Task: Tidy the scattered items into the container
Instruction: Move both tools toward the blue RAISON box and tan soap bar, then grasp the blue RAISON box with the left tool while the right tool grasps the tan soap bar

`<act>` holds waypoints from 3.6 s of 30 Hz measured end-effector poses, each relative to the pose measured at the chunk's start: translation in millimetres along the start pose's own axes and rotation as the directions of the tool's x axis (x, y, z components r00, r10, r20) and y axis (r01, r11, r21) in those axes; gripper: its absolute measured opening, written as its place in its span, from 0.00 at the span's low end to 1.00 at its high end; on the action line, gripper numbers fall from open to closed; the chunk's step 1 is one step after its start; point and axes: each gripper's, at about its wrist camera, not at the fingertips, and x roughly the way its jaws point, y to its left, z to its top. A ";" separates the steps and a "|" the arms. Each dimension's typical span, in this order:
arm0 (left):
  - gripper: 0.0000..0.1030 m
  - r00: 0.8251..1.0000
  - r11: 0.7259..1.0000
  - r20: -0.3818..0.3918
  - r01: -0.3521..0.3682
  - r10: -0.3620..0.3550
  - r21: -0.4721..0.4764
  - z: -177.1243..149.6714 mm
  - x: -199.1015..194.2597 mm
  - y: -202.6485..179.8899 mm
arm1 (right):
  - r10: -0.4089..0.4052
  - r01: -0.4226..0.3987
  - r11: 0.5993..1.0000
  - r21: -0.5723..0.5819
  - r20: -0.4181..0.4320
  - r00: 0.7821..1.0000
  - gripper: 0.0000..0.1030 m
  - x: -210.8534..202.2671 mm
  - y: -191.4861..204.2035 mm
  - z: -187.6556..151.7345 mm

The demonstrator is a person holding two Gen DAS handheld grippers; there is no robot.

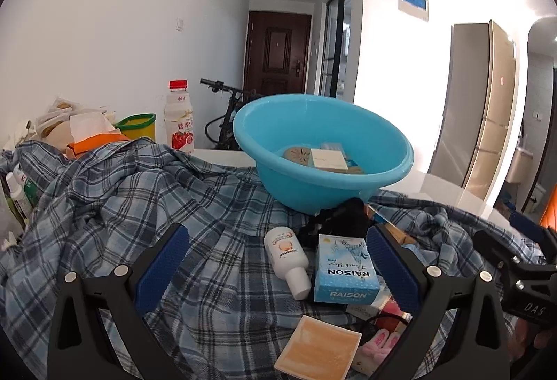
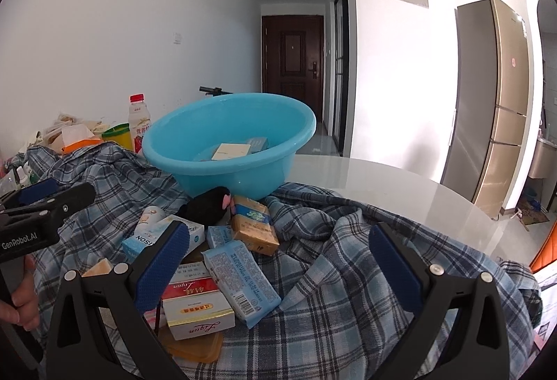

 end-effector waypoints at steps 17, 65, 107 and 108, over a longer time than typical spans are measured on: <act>1.00 0.951 0.984 -0.305 0.002 0.053 0.176 62.4 36.2 -26.6 | 0.049 -0.065 0.996 -0.060 -0.241 0.969 1.00 19.5 -15.3 76.0; 1.00 0.758 0.930 -0.648 0.285 -0.070 0.233 7.2 112.3 -71.0 | 0.130 -0.151 0.988 -0.030 -0.365 0.922 1.00 56.6 -35.4 101.2; 0.58 0.826 0.955 -0.550 0.250 -0.125 0.159 10.9 37.0 -11.5 | 0.145 -0.160 0.987 0.001 -0.426 0.893 1.00 23.1 -40.6 43.4; 0.57 0.825 0.956 -0.550 0.250 -0.127 0.155 8.6 34.0 -9.1 | 0.150 -0.165 0.986 0.002 -0.427 0.892 1.00 21.5 -38.3 41.4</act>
